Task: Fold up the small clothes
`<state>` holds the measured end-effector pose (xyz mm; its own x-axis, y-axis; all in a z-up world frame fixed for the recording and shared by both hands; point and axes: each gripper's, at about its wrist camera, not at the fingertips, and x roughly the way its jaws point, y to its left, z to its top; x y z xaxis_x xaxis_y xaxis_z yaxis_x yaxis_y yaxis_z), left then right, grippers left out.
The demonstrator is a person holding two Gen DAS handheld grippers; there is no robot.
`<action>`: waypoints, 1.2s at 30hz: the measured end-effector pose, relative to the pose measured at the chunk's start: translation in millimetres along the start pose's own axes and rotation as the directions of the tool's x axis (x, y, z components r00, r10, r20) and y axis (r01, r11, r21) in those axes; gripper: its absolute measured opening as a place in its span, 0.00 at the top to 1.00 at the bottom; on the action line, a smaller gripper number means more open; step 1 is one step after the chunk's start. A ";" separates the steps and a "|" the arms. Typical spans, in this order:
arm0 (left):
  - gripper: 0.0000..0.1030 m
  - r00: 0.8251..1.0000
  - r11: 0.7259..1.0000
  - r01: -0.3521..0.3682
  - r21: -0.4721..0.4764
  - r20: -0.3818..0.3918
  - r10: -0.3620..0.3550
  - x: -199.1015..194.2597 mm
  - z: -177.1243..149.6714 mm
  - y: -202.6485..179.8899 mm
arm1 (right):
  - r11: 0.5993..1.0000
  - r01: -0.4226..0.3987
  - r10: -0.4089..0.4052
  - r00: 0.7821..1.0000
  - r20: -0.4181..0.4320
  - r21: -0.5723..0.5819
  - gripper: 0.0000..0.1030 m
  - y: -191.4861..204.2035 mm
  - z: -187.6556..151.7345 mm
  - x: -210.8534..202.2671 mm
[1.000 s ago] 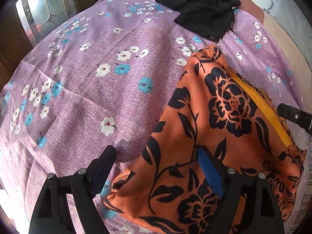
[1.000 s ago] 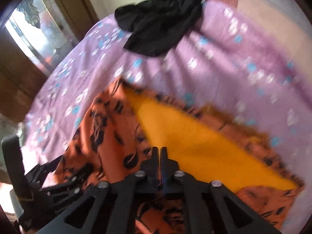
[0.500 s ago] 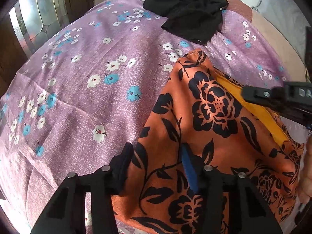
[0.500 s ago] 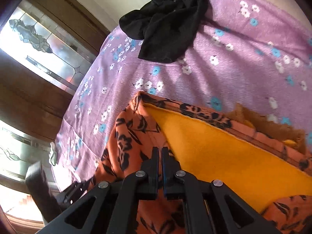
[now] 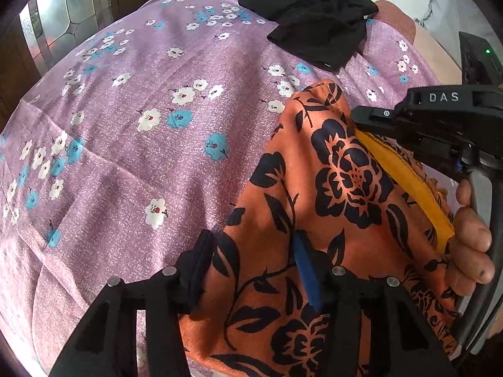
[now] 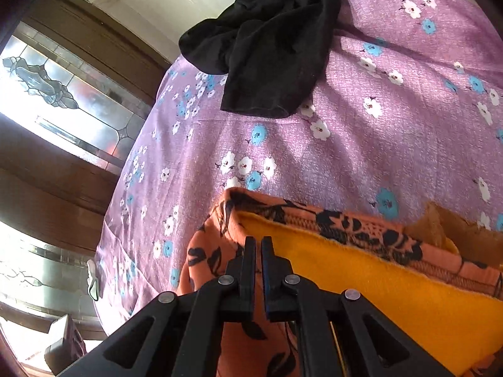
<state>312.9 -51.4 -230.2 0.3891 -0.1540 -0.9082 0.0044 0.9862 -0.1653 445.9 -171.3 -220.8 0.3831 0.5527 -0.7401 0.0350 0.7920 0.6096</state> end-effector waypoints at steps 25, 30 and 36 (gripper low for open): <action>0.45 0.999 0.999 0.031 -0.038 -0.017 -0.031 1.7 1.9 4.2 | 0.996 -0.092 0.091 0.986 0.141 -0.001 0.51 -0.3 -14.8 -29.3; 0.45 0.999 0.999 0.031 -0.037 -0.017 -0.032 2.0 2.4 3.5 | 0.997 -0.073 0.074 0.993 0.096 -0.016 0.51 0.6 1.9 -10.3; 0.43 0.999 0.999 0.028 -0.035 -0.016 -0.029 3.0 3.4 1.3 | 0.994 -0.104 0.106 0.993 0.052 -0.032 0.42 6.2 7.6 8.8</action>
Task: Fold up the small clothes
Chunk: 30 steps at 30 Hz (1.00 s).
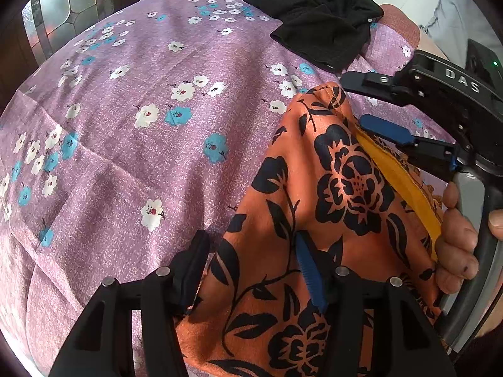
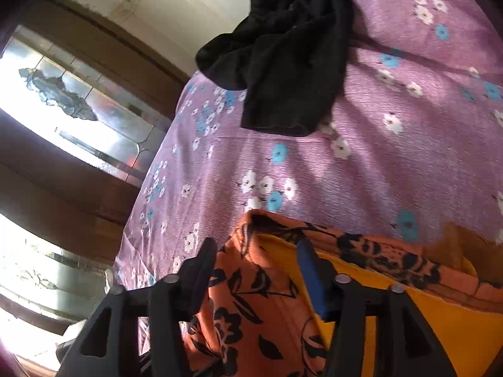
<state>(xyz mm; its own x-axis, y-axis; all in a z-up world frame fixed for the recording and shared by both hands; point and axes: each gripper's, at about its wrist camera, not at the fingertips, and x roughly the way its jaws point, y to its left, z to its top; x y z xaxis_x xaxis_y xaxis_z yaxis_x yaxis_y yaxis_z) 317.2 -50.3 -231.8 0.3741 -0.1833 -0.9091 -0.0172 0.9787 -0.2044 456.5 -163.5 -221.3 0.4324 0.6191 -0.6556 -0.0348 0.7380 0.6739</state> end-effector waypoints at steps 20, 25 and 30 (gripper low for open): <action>0.40 1.000 1.000 -0.019 0.021 0.016 0.019 2.1 4.5 -1.7 | 0.914 0.337 -0.297 0.935 0.191 -0.226 0.98 63.8 39.5 25.5; 0.60 0.998 0.998 -0.032 0.054 0.064 0.029 -7.2 7.7 -8.7 | 0.981 0.172 -0.154 0.972 0.177 -0.089 0.98 41.2 27.4 -35.5; 0.79 0.992 0.998 -0.052 0.044 0.114 0.047 -19.9 9.3 -8.2 | 0.955 0.285 -0.247 0.919 0.308 -0.085 0.96 1.6 -19.1 -162.1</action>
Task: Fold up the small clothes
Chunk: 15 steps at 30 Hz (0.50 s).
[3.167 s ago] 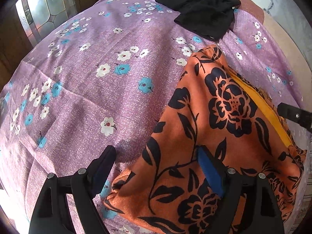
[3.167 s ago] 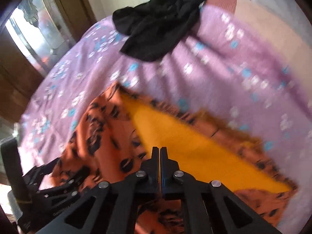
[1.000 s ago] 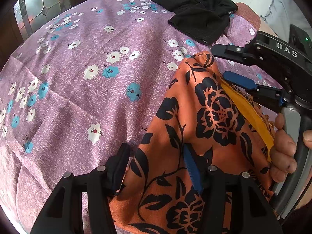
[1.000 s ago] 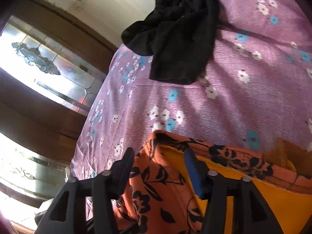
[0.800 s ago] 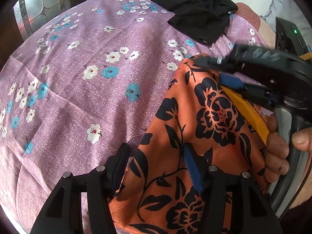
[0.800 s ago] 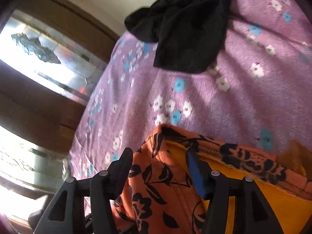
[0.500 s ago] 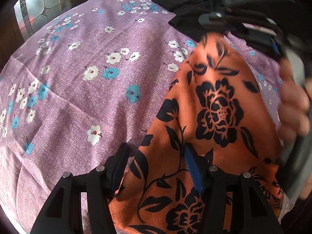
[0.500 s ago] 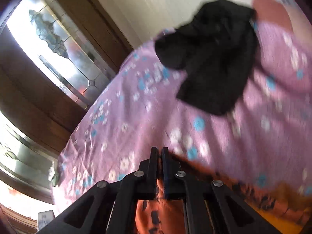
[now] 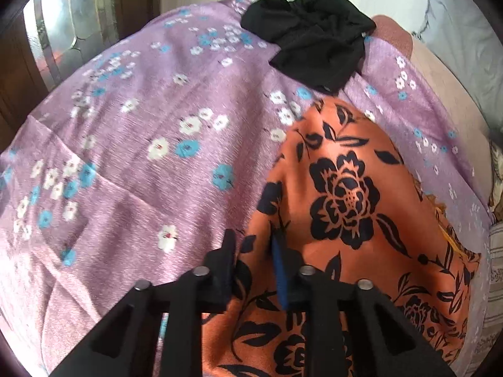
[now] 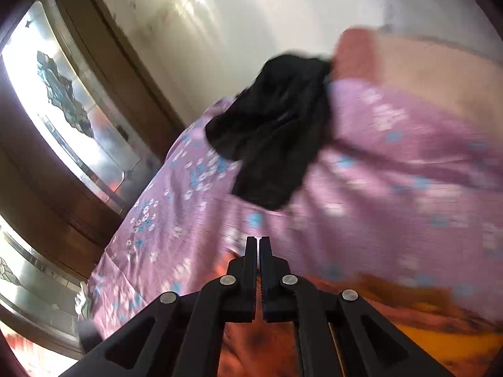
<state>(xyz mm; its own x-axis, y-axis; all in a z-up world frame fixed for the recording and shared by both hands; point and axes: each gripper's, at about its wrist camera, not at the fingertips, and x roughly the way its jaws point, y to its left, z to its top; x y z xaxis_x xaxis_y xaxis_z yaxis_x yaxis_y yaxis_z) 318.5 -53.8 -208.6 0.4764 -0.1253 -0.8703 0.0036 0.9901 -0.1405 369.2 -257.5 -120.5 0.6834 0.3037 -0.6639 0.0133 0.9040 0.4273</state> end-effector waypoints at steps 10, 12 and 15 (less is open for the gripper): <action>0.56 0.991 0.993 -0.118 -0.002 0.055 0.118 -8.0 -1.2 5.2 | 0.881 0.221 -0.285 0.954 0.096 0.419 0.10 -152.3 -131.6 -121.3; 0.49 0.990 0.991 -0.130 -0.026 0.053 0.131 -7.3 -0.6 12.6 | 0.849 0.225 -0.298 0.951 0.081 0.478 0.11 -171.8 -151.2 -118.0; 0.48 0.986 0.986 -0.164 -0.014 0.037 0.164 -0.7 -1.8 13.8 | 0.814 0.214 -0.296 0.953 0.069 0.540 0.15 -197.1 -160.5 -108.4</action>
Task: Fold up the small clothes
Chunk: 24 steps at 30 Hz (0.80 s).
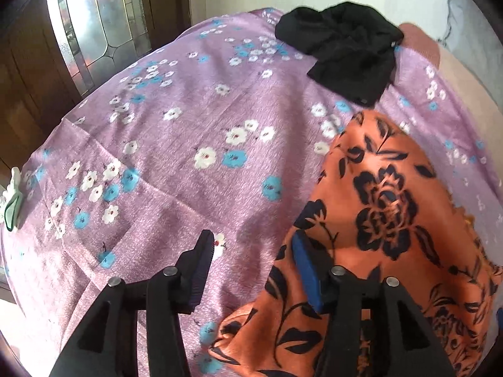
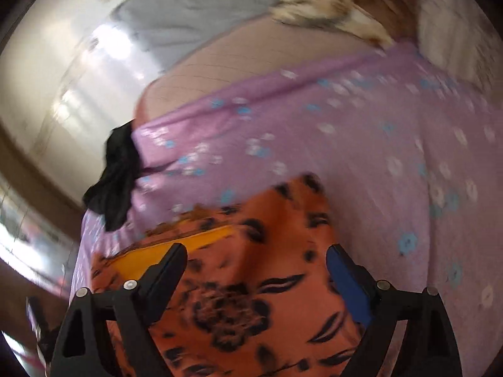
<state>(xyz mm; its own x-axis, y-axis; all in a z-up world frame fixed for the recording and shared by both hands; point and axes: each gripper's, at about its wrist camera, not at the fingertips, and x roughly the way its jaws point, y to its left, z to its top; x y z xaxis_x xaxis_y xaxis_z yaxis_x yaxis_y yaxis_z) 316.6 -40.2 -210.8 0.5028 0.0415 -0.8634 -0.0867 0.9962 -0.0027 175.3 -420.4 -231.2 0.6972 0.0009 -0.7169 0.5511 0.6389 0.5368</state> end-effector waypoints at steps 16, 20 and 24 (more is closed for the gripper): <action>0.63 0.998 0.996 -0.052 0.075 0.033 0.049 7.6 -0.2 -27.0 | 0.955 0.109 -0.155 0.976 -0.155 -0.275 0.92 39.6 3.5 67.6; 0.63 0.997 0.995 -0.063 0.079 0.045 0.060 5.6 -1.3 -27.9 | 0.946 0.216 -0.204 0.976 0.071 -0.244 0.96 33.5 18.9 33.7; 0.63 0.997 0.996 -0.064 0.067 0.048 0.061 5.3 -1.1 -26.9 | 0.971 0.224 -0.217 0.972 0.085 -0.085 0.96 -8.6 29.8 33.1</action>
<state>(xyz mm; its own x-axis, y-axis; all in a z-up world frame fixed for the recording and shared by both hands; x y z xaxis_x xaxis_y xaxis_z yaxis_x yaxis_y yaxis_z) 320.6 -66.8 -215.8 0.5374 0.1054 -0.8367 -0.0610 0.9944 0.0861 207.3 -448.7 -246.3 0.5975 -0.2034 -0.7757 0.6522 0.6860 0.3226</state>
